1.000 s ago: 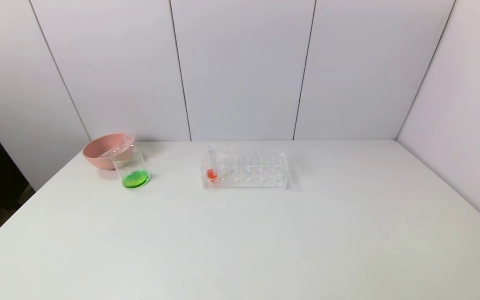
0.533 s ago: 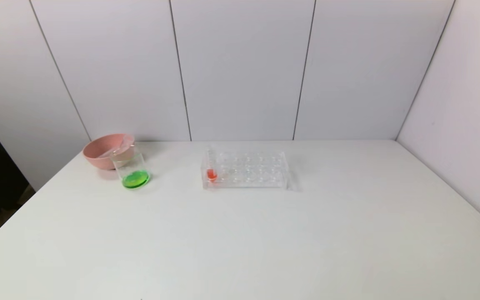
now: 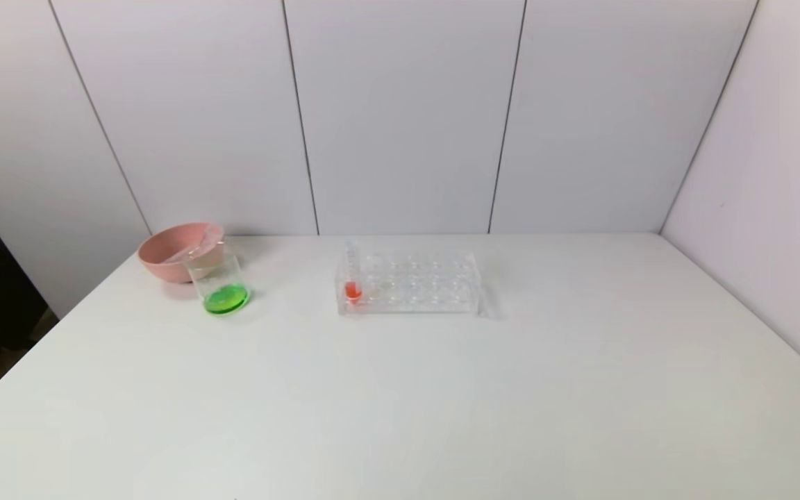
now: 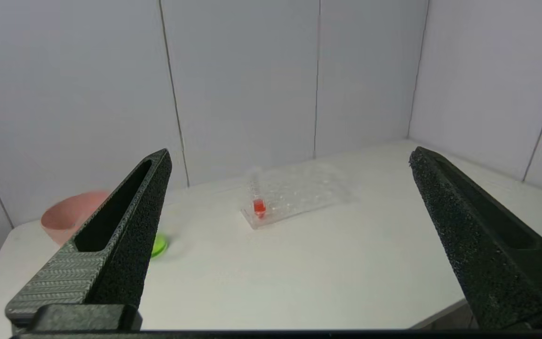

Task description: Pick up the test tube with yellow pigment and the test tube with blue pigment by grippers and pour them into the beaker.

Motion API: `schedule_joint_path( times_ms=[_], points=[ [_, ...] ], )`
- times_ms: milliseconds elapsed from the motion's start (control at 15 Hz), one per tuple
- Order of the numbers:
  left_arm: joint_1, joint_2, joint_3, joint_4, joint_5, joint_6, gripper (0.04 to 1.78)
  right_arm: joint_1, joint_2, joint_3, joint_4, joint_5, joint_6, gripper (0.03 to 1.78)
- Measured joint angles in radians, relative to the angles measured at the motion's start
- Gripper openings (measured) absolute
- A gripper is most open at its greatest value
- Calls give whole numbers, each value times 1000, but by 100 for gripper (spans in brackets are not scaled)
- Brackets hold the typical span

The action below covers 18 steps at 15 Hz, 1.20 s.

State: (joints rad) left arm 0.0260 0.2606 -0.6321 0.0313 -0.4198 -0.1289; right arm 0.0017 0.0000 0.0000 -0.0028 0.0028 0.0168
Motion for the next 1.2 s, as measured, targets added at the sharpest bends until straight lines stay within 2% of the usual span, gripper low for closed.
schedule_joint_path(
  times_ms=[133, 600, 867, 1200],
  points=[
    [-26, -39, 111, 23, 92, 23, 176, -1, 0, 0, 0, 0, 0, 171],
    [-34, -193, 517, 43, 311, 77, 176, -1, 0, 0, 0, 0, 0, 171],
    [-34, -237, 588, 37, 451, 88, 176, -1, 0, 0, 0, 0, 0, 171],
    [-34, -257, 601, 27, 452, 51, 176, -1, 0, 0, 0, 0, 0, 171]
  ],
)
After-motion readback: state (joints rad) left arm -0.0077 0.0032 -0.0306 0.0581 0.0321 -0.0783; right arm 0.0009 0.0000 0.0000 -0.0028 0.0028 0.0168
